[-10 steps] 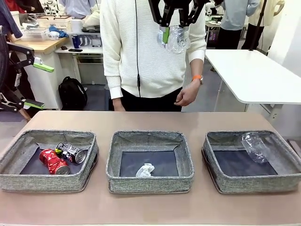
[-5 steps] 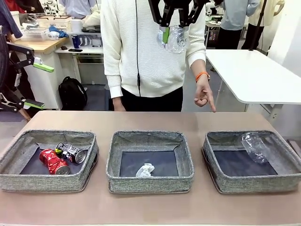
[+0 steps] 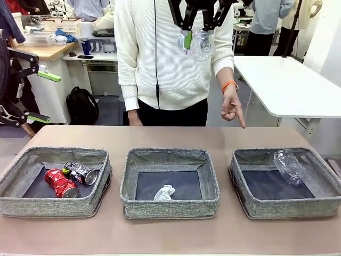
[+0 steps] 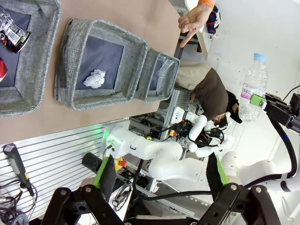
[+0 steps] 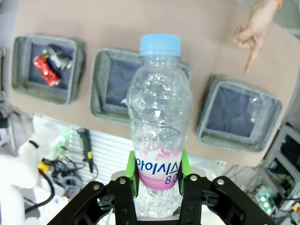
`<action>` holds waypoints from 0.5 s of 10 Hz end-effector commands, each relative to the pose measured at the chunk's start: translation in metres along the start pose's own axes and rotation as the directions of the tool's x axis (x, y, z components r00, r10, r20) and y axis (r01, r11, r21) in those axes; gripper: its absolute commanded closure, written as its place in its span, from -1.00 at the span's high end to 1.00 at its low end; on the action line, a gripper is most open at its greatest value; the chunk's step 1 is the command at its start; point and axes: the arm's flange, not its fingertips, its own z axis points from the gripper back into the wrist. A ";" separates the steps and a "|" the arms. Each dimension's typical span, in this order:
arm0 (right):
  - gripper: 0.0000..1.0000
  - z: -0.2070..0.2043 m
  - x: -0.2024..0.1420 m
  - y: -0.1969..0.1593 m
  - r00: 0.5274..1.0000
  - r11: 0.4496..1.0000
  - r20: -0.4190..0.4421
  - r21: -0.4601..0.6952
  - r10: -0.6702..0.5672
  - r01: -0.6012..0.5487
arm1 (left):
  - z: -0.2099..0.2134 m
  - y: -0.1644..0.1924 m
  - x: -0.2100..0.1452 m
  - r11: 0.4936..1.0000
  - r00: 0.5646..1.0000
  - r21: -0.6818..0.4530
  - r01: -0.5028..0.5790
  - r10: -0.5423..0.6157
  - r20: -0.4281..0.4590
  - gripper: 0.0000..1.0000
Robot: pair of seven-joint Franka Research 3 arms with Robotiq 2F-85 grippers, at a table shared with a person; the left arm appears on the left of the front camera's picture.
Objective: Sort the waste into the appropriate baskets.
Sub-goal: Place the picked waste into the Fabric basket indicated by the person.
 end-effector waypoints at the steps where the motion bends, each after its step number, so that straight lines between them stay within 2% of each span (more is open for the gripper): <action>1: -0.21 -0.013 -0.008 -0.029 0.997 0.996 -0.010 -0.035 0.079 -0.079 | 0.000 0.000 -0.002 1.000 1.000 0.004 -0.008 0.008 -0.001 1.00; 2: -0.21 -0.026 -0.020 -0.067 0.992 0.993 -0.035 -0.023 0.118 -0.119 | 0.000 0.000 -0.002 1.000 1.000 0.004 -0.008 0.008 -0.001 1.00; 3: -0.21 -0.044 -0.039 -0.111 0.989 0.988 -0.059 -0.058 0.138 -0.142 | 0.000 0.000 -0.002 1.000 1.000 0.004 -0.008 0.008 -0.001 1.00; 4: -0.21 -0.065 -0.058 -0.145 0.985 0.977 -0.052 -0.134 0.162 -0.167 | 0.000 0.000 -0.002 1.000 1.000 0.004 -0.008 0.008 -0.001 1.00; 5: -0.21 -0.087 -0.075 -0.173 0.981 0.974 -0.053 -0.125 0.186 -0.192 | 0.000 0.000 -0.002 1.000 1.000 0.004 -0.008 0.008 -0.001 1.00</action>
